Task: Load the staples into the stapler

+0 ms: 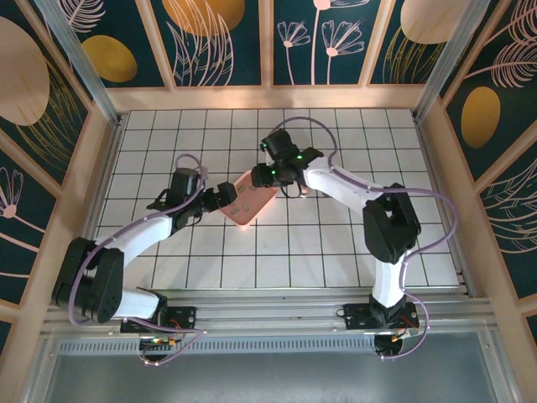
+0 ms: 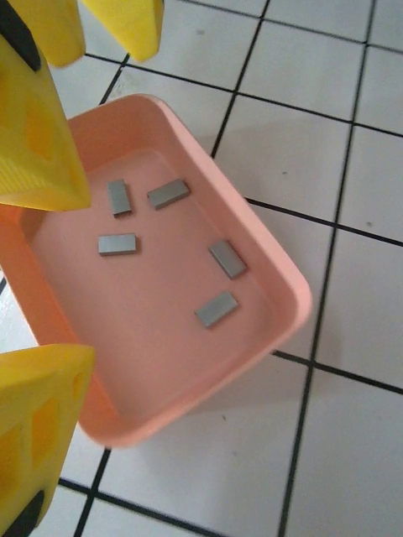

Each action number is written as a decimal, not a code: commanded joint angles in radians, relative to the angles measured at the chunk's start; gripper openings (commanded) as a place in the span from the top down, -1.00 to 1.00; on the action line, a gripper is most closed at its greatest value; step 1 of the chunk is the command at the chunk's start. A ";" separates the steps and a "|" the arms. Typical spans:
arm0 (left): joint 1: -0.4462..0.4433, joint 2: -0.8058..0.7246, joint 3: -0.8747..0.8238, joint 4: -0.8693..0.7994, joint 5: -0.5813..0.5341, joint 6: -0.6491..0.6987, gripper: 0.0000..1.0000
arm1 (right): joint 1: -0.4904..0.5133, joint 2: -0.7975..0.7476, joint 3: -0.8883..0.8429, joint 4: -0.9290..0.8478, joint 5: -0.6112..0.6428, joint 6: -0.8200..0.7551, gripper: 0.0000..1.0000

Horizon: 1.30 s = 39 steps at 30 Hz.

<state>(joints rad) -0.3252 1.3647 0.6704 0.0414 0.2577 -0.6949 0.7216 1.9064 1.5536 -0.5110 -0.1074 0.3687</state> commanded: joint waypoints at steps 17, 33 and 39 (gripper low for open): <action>0.224 -0.094 -0.191 0.131 0.222 -0.004 -0.98 | 0.107 0.319 0.342 -0.277 0.028 0.003 0.09; 0.239 -0.048 -0.160 0.103 0.179 -0.009 -0.98 | 0.119 0.440 0.460 -0.337 0.051 -0.007 0.09; 0.244 -0.044 -0.160 0.103 0.165 -0.015 -0.98 | 0.124 0.466 0.482 -0.351 0.050 -0.013 0.12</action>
<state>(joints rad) -0.0898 1.3174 0.4847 0.1341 0.4366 -0.7017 0.8333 2.3501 2.0006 -0.8211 -0.0784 0.3676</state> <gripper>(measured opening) 0.988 0.447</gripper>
